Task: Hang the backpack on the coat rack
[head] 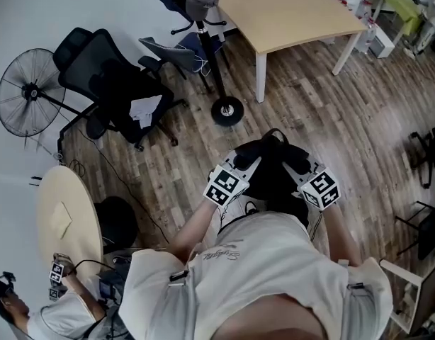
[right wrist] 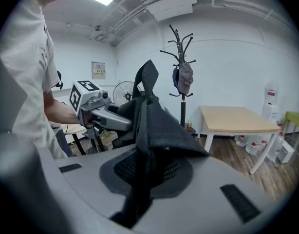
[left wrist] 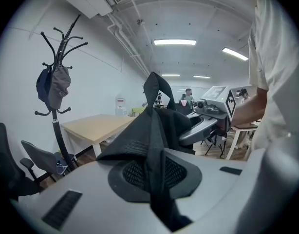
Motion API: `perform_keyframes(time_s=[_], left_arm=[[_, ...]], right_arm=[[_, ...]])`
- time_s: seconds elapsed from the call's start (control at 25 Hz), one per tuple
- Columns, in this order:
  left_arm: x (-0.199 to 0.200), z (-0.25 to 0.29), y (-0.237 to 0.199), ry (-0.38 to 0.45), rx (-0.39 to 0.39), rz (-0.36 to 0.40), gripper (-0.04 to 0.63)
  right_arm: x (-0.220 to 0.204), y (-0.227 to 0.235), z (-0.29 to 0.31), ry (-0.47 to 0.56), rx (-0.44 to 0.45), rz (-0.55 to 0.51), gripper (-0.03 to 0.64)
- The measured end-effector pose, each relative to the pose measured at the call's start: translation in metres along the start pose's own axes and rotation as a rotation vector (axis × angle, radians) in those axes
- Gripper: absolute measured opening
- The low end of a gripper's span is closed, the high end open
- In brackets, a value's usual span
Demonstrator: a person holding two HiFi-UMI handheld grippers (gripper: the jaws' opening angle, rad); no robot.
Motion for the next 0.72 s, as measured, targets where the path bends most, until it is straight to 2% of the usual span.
perform_keyframes(time_s=[0.4,0.72], left_arm=[[0.016,0.071,-0.035,-0.034,0.004,-0.028,0.043],[0.044,0.141,-0.078,-0.018,0.059,-0.057,0.043]], right_arm=[[-0.003,0.084,0.015,-0.009,0.027,0.018,0.034],[0.012,0.175,0.034,0.005,0.053,-0.056,0.034]])
Point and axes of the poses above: the fingertips, and each gripper's own axes: z forward along the fingers, y to its right, x out of its top, the point moved 5 cm from there along -z, backward along the fingers, and after that the axes turned 3 degrees about y, right-handed, at the moved point
